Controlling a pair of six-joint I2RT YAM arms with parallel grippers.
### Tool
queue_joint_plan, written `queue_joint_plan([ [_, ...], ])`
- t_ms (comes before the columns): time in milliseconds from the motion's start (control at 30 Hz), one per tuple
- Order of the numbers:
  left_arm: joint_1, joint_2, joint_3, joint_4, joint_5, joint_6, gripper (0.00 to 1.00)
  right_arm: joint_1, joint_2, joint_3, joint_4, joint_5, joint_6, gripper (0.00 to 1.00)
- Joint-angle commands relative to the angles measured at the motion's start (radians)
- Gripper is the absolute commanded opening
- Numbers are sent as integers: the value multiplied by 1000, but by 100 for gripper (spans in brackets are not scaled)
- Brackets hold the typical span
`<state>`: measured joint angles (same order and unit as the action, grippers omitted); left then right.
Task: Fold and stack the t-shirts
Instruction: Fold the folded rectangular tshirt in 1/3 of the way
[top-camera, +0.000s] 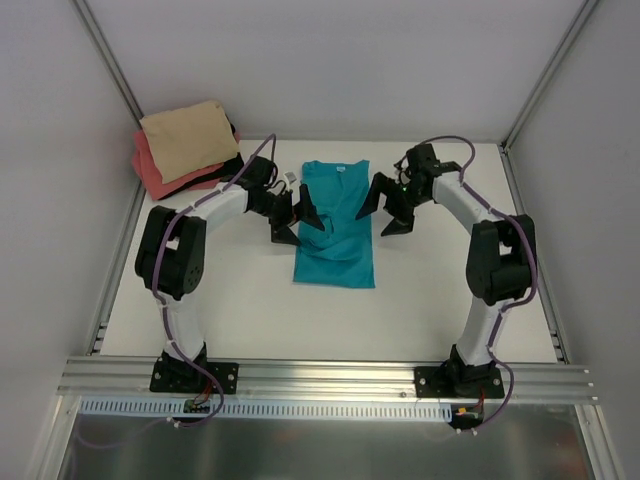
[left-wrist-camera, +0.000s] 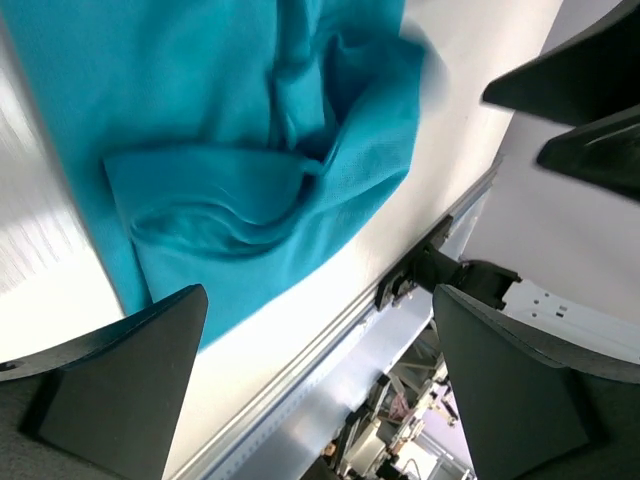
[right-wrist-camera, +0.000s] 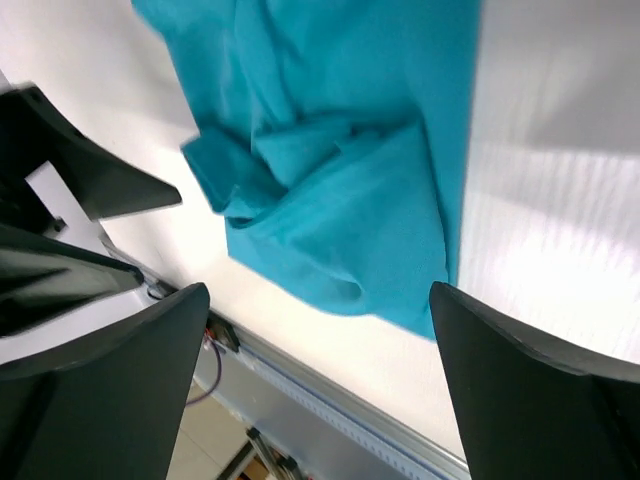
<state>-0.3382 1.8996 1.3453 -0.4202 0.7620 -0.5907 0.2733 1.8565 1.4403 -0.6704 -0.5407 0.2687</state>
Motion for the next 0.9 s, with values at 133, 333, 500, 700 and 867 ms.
queue_joint_plan([
  [133,27,-29,26,109,-38,-57,99,-89,98,261,-161,-33,-123,99],
  [333,30,-98,-61,132,-3,-90,99,-95,40,195,-186,-99,-134,99],
  [500,25,-155,-176,140,32,-81,99,-60,-71,56,-114,-91,-85,99],
  [700,5,-133,-218,106,-10,-26,99,-48,-157,-58,-60,-70,-45,100],
  [867,-5,-53,-186,142,-26,-38,99,-48,-192,-80,-72,-51,-46,99],
])
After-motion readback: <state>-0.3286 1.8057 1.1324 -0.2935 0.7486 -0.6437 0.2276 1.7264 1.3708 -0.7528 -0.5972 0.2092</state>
